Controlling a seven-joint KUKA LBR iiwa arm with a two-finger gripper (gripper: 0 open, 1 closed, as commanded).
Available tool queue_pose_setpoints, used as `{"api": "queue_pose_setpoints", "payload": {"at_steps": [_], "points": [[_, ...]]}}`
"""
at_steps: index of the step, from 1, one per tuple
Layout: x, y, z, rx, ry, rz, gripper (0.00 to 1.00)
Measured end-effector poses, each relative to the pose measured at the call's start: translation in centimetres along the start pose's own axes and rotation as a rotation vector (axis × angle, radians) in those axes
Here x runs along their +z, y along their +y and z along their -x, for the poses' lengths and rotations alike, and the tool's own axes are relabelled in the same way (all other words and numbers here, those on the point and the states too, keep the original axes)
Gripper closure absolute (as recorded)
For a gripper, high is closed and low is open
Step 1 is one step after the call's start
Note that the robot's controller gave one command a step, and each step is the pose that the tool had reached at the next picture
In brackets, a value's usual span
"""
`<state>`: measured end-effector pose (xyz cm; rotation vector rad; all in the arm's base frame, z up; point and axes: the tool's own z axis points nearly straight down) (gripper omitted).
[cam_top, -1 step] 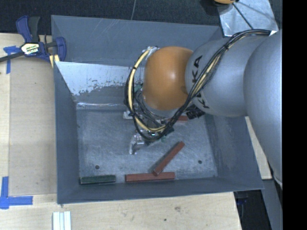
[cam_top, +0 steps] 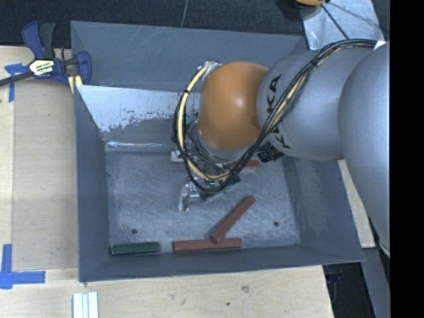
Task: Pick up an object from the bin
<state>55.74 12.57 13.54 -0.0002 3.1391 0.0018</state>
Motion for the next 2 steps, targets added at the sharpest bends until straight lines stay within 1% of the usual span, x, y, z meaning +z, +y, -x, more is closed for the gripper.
{"api": "queue_pose_setpoints", "payload": {"at_steps": [1,2], "points": [[0.2,-1.6,-0.2,-0.058,0.0,0.001,0.0],[4.0,-5.9,1.5,-0.094,-0.006,-0.002,0.0]]}}
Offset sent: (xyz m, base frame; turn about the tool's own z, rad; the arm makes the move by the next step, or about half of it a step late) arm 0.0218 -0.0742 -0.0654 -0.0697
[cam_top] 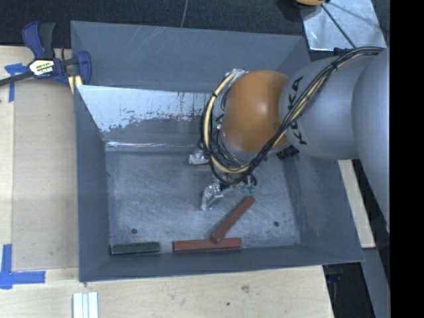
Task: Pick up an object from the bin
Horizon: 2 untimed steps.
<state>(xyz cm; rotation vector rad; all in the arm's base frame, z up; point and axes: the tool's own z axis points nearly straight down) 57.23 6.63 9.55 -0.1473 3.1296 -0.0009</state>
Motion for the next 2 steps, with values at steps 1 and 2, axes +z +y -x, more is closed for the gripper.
{"api": "queue_pose_setpoints", "payload": {"at_steps": [1,2], "points": [[1.4,-1.2,0.5,0.083,0.008,0.002,0.0],[0.4,-3.7,0.2,0.036,0.007,0.001,0.0]]}}
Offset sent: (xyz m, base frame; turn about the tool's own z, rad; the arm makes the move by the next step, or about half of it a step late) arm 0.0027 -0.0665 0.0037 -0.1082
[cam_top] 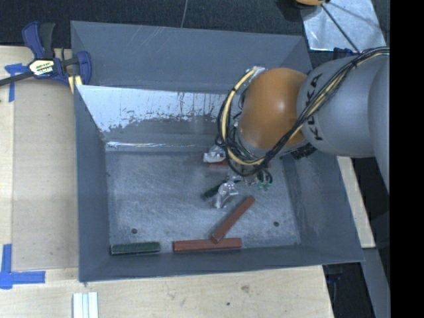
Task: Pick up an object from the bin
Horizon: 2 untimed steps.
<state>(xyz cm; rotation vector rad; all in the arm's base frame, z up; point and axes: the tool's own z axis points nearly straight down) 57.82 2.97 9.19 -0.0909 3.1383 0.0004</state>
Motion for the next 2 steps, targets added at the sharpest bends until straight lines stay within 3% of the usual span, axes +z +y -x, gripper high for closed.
{"api": "queue_pose_setpoints", "payload": {"at_steps": [1,2], "points": [[1.24,-3.8,-1.39,0.1,-0.033,0.005,1.0],[1.24,-3.81,-1.4,0.101,-0.033,0.005,1.0]]}}
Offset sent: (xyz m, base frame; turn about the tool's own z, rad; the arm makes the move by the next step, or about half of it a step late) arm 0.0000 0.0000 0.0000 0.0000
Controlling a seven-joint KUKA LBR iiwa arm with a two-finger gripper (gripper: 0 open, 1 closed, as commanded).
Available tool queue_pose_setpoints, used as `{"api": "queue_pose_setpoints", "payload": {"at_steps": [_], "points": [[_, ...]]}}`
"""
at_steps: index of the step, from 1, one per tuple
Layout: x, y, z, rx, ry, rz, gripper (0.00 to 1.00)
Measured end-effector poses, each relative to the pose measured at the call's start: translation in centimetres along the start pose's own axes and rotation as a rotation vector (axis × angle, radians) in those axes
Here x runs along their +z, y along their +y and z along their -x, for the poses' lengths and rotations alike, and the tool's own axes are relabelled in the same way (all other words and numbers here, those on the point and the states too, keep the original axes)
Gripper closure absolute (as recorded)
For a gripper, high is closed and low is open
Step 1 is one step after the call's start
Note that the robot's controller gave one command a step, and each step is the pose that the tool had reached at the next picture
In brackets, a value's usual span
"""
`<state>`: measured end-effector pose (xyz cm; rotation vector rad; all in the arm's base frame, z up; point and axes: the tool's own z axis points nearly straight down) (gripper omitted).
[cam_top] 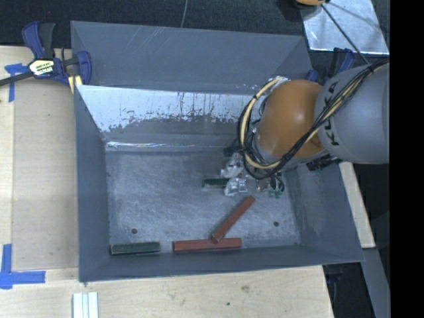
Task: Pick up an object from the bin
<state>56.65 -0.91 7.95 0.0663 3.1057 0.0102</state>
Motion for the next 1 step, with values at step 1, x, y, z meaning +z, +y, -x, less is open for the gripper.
{"api": "queue_pose_setpoints", "payload": {"at_steps": [1], "points": [[-19.28,0.55,2.49,-0.139,0.034,-0.005,1.0]]}}
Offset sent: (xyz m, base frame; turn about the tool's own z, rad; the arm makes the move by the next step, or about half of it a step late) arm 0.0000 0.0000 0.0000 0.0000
